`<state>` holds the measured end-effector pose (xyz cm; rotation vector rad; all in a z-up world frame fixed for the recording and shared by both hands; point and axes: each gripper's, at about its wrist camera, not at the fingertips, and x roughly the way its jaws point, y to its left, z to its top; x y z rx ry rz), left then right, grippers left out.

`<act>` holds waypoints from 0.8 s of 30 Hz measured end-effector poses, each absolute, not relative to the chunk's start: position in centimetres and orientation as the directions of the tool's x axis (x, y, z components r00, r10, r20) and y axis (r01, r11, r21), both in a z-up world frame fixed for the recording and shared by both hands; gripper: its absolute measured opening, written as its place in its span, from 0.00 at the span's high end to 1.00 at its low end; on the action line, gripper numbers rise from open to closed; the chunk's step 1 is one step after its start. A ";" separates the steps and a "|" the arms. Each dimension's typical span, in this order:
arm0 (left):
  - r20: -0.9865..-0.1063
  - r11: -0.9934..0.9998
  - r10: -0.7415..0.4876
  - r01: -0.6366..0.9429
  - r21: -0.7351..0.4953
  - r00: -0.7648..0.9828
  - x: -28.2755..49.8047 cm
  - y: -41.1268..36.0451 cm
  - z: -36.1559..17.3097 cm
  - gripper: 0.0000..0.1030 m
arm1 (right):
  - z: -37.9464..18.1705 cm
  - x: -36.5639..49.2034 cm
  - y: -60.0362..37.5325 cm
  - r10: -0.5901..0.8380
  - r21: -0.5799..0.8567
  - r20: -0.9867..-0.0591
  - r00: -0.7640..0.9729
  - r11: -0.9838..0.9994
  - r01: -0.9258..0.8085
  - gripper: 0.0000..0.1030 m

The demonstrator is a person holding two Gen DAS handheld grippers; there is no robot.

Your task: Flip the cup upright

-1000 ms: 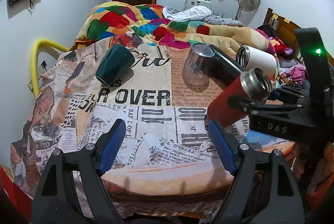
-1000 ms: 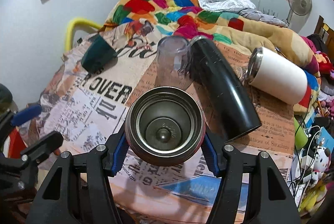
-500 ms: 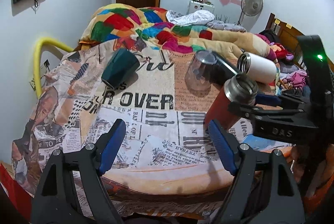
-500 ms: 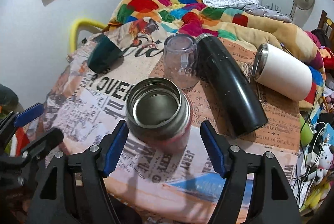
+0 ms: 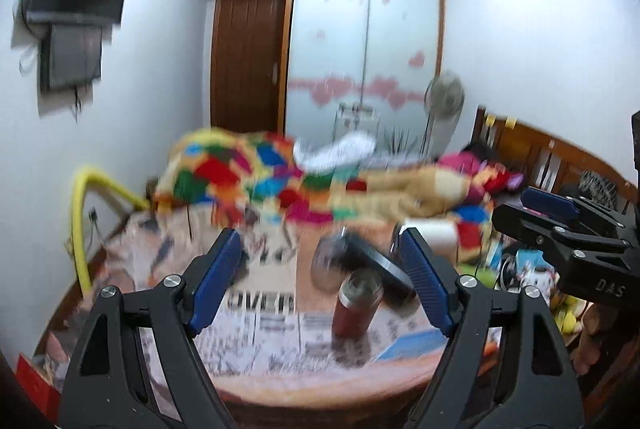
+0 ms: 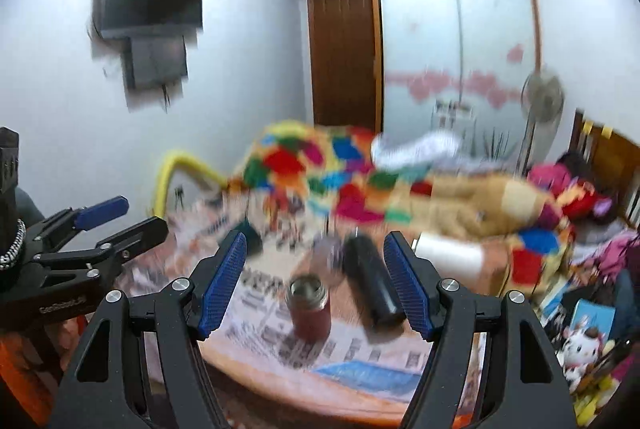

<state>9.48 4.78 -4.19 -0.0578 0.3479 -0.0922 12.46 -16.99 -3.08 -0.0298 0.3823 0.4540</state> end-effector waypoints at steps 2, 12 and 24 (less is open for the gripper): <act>-0.266 0.994 -0.099 0.086 -0.062 0.959 7.2 4.1 -2.4 0.18 | -1.8 10.8 -17.5 0.422 0.051 -0.308 0.853 0.903 -0.428 0.34; -0.109 0.998 -0.040 0.034 -0.057 0.993 0.6 3.0 0.2 0.07 | 0.4 5.7 -17.9 0.391 0.044 -0.144 0.909 0.920 -0.389 0.25; -0.117 0.999 -0.007 0.002 -0.046 0.993 -0.4 2.7 -0.6 0.02 | -0.5 4.4 -18.7 0.342 0.020 -0.146 0.928 0.939 -0.343 0.00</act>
